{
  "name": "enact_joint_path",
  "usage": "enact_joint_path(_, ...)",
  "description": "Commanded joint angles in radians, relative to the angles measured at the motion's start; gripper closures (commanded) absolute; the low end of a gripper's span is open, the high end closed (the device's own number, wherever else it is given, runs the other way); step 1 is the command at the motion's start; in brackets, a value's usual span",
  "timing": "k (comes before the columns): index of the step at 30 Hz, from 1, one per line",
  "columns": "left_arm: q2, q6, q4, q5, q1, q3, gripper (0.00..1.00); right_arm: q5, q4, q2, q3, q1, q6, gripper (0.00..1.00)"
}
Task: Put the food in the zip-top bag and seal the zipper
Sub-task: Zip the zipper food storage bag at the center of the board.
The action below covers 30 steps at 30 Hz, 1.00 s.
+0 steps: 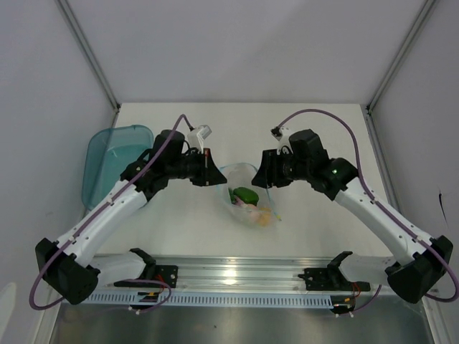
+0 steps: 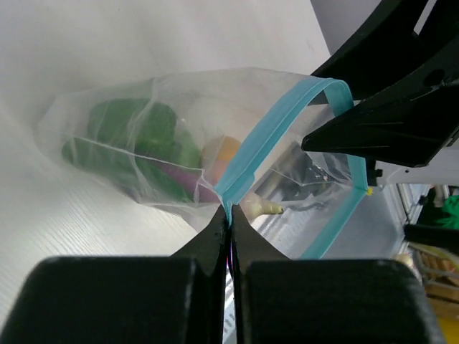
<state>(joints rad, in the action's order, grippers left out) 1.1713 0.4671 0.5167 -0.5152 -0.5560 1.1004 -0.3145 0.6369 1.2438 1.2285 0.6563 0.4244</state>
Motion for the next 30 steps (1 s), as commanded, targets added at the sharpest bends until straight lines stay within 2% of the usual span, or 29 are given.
enact_joint_path(1,-0.058,0.175,0.049,0.04,-0.002,0.052,0.99,0.058,0.044,-0.079,-0.023,-0.007,-0.068,0.46)
enact_joint_path(4,-0.097,0.252,0.075,0.102,-0.001,0.053,0.99,0.048,0.032,-0.141,-0.064,-0.007,-0.078,0.38)
enact_joint_path(11,-0.165,0.36,0.091,0.201,-0.001,0.007,0.99,-0.014,-0.008,-0.306,-0.162,-0.006,-0.118,0.34)
enact_joint_path(16,-0.162,0.393,0.1,0.21,-0.001,0.027,0.99,-0.012,0.021,-0.357,-0.199,0.055,-0.162,0.34)
enact_joint_path(21,-0.148,0.416,0.072,0.195,-0.001,0.035,1.0,0.054,0.026,-0.342,-0.204,0.156,-0.182,0.36)
enact_joint_path(26,-0.133,0.409,0.068,0.172,0.001,0.038,1.0,0.164,0.015,-0.267,-0.202,0.18,-0.193,0.45)
enact_joint_path(30,-0.134,0.393,0.063,0.161,0.008,0.026,0.99,0.229,0.009,-0.224,-0.204,0.181,-0.21,0.48)
